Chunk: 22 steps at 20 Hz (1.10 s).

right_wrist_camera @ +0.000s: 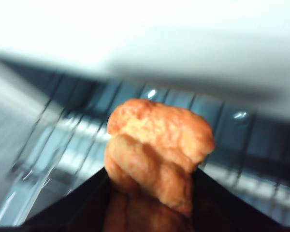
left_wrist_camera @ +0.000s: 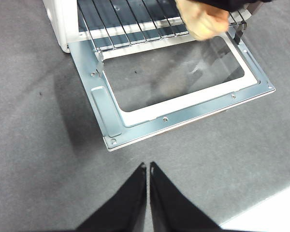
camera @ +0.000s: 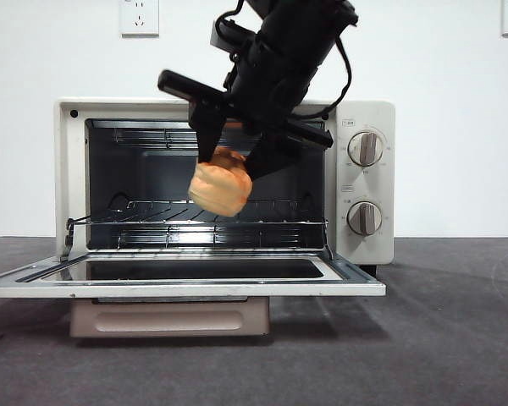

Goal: The left arm flap open the oven, the right arm pick bread and place it into oven, the left arm flap close the oven

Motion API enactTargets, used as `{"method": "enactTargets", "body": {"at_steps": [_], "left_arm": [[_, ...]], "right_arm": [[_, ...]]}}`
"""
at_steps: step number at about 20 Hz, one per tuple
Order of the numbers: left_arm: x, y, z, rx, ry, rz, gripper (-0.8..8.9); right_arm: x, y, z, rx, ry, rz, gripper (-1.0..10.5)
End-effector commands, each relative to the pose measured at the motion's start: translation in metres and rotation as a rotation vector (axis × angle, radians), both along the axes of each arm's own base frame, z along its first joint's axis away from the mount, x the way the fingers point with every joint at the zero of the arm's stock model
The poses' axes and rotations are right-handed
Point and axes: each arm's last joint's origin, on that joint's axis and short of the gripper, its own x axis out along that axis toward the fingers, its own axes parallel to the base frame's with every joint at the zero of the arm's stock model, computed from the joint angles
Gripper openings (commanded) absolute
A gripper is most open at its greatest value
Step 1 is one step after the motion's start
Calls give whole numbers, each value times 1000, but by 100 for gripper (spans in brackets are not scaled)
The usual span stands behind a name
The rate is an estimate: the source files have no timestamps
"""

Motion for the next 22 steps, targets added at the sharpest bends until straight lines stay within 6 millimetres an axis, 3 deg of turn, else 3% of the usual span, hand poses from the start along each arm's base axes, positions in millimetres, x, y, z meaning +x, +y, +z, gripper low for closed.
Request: {"method": "enactTargets", "body": {"at_steps": [1,7,16,22], "left_arm": [[1,-1,3,-3,-15,-13,15],[1,-1,3,-2,-14,-12,15],[0,0,1,6,2,-13,15],[0,0,1,6,2,-13,15]], "right_arm": [[5,10,-1,34,-23,-32,205],[10,12,-12,10,-26,-59,268],[9,13,-13,3,-26,-61,434],[2,10,4,35,-39,-37,439]]}}
